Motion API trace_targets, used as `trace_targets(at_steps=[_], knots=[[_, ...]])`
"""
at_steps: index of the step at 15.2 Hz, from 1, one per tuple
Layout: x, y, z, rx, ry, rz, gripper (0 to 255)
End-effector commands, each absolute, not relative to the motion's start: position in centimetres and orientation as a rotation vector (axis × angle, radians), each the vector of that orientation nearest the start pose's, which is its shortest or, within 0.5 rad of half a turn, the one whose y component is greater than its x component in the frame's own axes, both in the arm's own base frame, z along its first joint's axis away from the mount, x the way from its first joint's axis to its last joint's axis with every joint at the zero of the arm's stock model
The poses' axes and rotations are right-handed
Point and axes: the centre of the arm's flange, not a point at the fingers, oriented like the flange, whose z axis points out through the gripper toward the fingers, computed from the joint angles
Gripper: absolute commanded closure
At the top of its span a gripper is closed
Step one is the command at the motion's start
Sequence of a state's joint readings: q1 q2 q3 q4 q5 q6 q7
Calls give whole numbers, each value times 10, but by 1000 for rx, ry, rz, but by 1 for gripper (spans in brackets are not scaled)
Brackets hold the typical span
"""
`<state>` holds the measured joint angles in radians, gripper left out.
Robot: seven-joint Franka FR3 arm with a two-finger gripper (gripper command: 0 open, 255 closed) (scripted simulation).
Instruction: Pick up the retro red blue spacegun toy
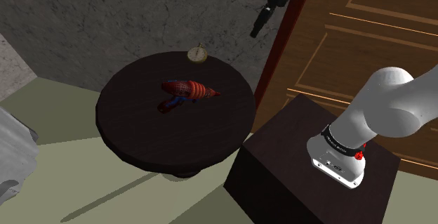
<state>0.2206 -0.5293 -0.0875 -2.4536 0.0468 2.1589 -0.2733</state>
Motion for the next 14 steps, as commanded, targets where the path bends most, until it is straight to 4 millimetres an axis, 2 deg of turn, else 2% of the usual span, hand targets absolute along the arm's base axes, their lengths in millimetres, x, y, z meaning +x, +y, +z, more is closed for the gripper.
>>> trace_targets(at_steps=[1, 8, 14], knots=[[420, 65, 491, -2947, -709, -372, 0], [458, 114, 430, -2765, -1075, -382, 0], [479, 164, 380, -2576, -1364, -385, 0]])
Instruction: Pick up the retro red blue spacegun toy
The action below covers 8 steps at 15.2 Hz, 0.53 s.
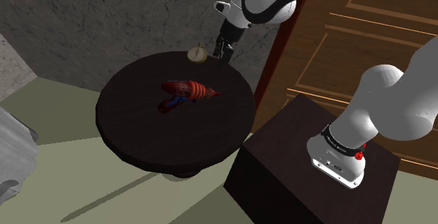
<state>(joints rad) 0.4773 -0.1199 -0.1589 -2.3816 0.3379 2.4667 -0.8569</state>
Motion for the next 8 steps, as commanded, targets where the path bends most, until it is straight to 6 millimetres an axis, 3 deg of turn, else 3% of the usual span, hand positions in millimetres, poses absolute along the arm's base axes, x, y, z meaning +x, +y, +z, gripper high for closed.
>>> trace_targets(at_steps=[1, 6, 8], knots=[[481, 173, 372, -2542, -1410, -385, 0], [489, 220, 332, -2359, -1627, -384, 0], [489, 226, 322, -2338, -1650, -383, 0]])
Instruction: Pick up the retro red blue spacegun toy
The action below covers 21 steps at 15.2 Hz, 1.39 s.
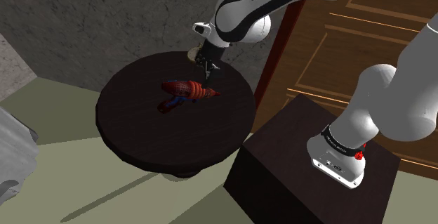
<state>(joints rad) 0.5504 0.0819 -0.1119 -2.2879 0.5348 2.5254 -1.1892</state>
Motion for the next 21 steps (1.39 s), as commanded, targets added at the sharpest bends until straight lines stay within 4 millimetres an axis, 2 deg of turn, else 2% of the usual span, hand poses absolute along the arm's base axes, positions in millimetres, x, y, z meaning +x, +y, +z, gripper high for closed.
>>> trace_targets(at_steps=[1, 6, 8, 9, 18, 21], knots=[[489, 226, 317, -2338, -1650, -383, 0], [489, 226, 290, -2338, -1650, -383, 0], [489, 226, 287, -2338, -1650, -383, 0], [489, 226, 287, -2338, -1650, -383, 255], [489, 226, 287, -2338, -1650, -383, 255], [489, 226, 303, -2338, -1650, -383, 255]])
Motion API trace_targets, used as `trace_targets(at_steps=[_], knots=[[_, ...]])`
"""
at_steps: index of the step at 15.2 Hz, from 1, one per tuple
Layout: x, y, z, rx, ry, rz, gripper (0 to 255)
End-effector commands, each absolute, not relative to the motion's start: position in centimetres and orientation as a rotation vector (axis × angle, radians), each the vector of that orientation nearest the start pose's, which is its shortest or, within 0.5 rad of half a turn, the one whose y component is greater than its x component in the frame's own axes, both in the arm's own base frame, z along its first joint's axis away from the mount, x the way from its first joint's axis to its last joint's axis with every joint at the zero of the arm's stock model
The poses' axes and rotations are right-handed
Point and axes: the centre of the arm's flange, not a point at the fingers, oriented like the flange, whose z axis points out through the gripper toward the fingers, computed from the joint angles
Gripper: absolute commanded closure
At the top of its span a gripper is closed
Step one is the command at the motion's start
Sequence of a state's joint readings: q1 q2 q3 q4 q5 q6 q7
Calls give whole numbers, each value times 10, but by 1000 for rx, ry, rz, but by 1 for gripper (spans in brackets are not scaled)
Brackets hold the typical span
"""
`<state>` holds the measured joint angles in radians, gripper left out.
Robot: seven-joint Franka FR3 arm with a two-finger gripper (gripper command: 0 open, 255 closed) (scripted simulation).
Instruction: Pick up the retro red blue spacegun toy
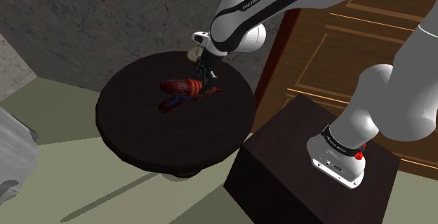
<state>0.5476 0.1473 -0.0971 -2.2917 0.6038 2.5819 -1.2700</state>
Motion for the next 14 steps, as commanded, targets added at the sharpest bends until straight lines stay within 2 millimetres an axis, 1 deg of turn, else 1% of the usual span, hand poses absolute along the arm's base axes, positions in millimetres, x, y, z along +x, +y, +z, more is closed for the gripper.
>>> trace_targets(at_steps=[1, 12, 14], knots=[[489, 226, 308, -2338, -1650, -383, 255], [489, 226, 366, -2338, -1650, -383, 255], [489, 226, 367, -2338, -1650, -383, 255]])
